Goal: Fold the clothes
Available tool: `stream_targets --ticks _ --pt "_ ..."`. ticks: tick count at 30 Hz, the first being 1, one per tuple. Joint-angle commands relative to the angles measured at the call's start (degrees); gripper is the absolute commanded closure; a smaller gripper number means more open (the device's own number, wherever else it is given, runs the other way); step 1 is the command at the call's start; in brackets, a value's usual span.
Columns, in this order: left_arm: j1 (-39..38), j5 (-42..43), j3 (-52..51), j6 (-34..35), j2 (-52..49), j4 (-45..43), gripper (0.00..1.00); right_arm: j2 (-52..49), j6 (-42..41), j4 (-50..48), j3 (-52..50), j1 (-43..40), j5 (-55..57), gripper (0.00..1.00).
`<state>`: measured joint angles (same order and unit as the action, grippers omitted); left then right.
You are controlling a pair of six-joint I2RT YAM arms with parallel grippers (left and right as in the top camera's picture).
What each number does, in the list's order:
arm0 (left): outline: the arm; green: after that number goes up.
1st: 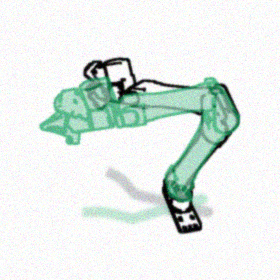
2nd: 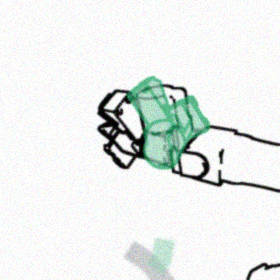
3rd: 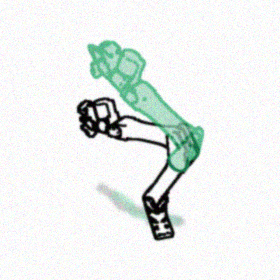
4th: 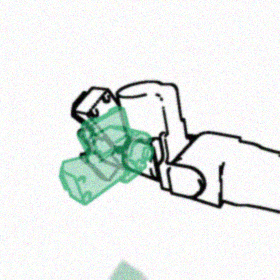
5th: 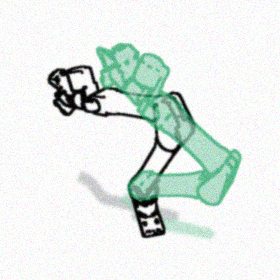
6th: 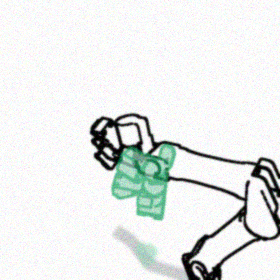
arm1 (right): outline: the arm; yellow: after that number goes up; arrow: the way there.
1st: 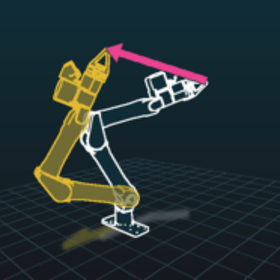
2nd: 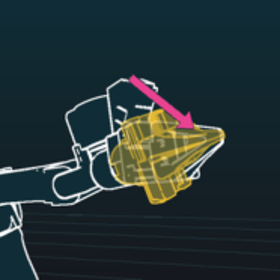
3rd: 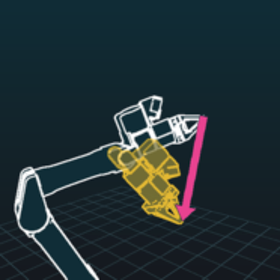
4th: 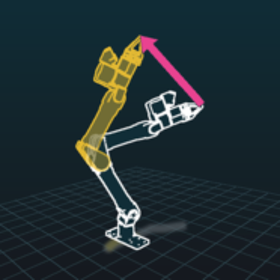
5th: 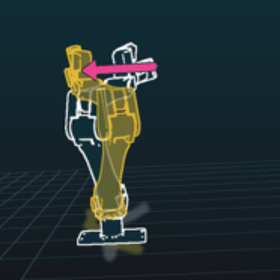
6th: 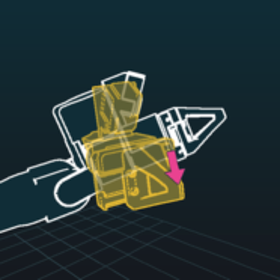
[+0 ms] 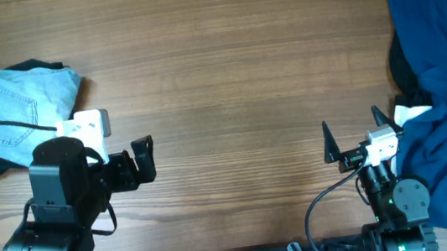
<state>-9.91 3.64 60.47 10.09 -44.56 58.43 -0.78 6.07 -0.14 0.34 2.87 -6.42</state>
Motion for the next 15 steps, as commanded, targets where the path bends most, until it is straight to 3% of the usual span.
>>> stream_targets --ticks 1,10,15 --pt "-0.2 -0.7 -0.3 -0.7 0.3 -0.1 0.00 0.6 -0.6 -0.4 0.0 -0.3 -1.1 0.00" --pt "1.7 -4.1 -1.5 -0.9 9.3 5.2 0.00 0.6 -0.6 -0.4 0.0 -0.3 -1.1 0.00" --pt "3.5 -5.9 -15.6 -0.9 20.2 -2.7 0.00 0.6 -0.6 -0.4 0.0 -0.3 -1.1 0.00"
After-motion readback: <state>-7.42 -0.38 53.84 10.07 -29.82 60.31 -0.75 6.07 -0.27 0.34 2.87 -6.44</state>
